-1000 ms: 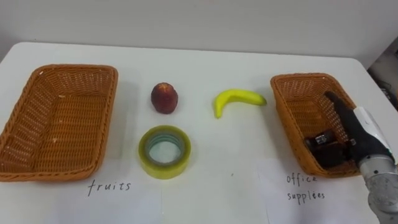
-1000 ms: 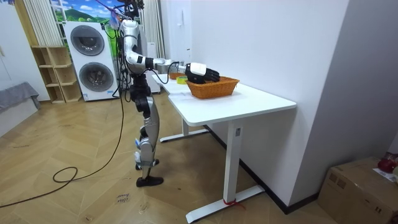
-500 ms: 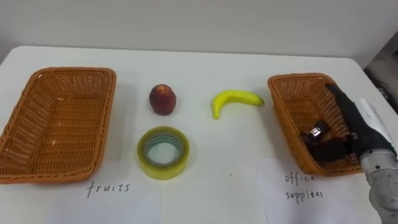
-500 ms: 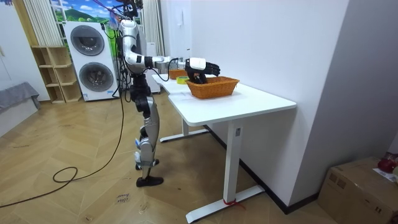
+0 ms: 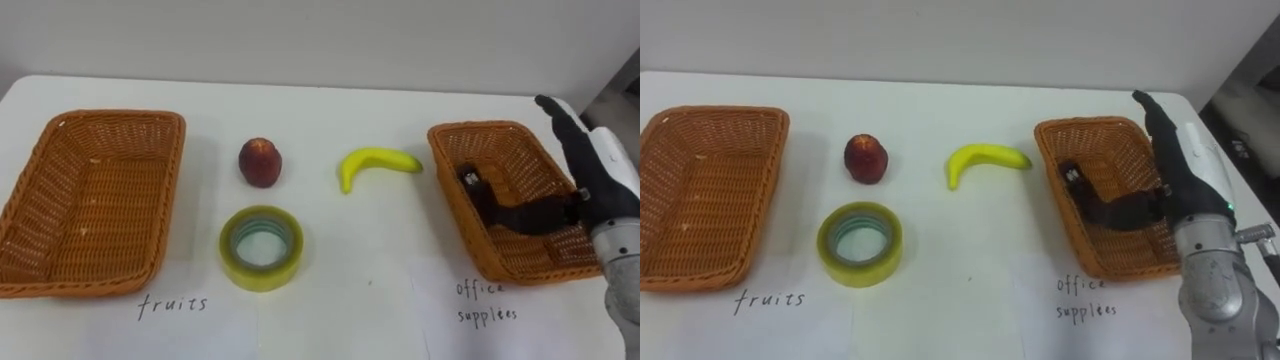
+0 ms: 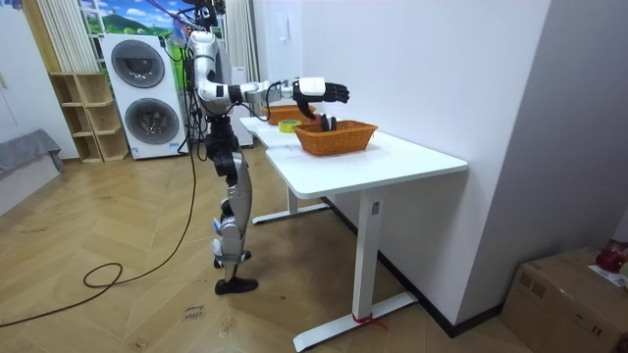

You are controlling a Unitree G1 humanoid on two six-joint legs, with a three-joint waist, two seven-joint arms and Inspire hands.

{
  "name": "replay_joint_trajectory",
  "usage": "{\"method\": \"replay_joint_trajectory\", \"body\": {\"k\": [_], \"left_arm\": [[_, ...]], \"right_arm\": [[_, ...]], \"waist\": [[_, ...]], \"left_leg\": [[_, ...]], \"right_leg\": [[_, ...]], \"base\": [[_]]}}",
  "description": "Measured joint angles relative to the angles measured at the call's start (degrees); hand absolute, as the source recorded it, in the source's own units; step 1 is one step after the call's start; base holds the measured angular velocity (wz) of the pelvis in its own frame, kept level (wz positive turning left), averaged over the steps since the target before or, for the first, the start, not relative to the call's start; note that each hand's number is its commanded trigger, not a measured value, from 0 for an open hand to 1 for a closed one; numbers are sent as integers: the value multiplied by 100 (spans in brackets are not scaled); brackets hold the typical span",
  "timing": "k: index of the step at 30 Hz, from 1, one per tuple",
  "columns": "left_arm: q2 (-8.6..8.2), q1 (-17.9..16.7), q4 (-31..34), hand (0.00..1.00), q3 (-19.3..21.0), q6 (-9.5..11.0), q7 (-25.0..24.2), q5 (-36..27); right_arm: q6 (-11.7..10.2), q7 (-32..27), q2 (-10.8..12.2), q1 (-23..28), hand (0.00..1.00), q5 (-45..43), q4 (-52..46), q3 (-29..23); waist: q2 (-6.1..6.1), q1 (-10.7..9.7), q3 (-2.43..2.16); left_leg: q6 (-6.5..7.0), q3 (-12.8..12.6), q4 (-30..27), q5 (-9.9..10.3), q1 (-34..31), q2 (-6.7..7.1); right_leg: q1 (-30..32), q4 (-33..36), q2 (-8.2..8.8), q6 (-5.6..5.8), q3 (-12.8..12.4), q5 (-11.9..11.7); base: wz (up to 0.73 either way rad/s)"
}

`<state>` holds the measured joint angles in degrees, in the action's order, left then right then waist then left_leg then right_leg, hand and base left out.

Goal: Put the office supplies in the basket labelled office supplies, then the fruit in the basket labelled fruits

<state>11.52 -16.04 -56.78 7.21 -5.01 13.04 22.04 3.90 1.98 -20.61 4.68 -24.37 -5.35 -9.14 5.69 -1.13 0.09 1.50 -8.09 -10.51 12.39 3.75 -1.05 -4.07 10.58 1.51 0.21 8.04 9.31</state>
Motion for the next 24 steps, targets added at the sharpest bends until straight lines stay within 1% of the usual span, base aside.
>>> {"method": "replay_joint_trajectory", "body": {"k": [4,8,15,21,24], "left_arm": [[1,0,1,0,94,1,-1,2],[1,2,1,0,104,0,-4,2],[1,54,5,0,108,0,-10,4],[1,85,5,0,108,3,-10,3],[1,77,1,0,107,16,-10,15]], "right_arm": [[0,0,-1,-74,0,64,-1,-55],[0,0,-4,-74,0,161,-1,-64],[0,1,-4,-75,0,154,-1,-64],[0,4,-4,-75,0,155,-29,-64],[1,9,-5,-76,0,151,-192,-63]], "waist": [[-14,8,11],[-16,9,15],[0,10,2],[2,14,1],[13,32,-1]], "left_leg": [[-1,-11,34,-1,55,-5],[-4,-11,67,-2,104,-5],[-4,-12,76,-3,105,-4],[-4,-12,78,-3,103,-5],[-4,-28,81,-3,97,-3]], "right_leg": [[-41,-4,-9,0,-12,0],[-76,-13,-13,1,-13,1],[-76,-14,-13,1,-8,0],[-75,-14,-12,1,-6,1],[-70,-14,-11,2,4,1]], "base": [[0],[0],[0],[0],[0]]}}
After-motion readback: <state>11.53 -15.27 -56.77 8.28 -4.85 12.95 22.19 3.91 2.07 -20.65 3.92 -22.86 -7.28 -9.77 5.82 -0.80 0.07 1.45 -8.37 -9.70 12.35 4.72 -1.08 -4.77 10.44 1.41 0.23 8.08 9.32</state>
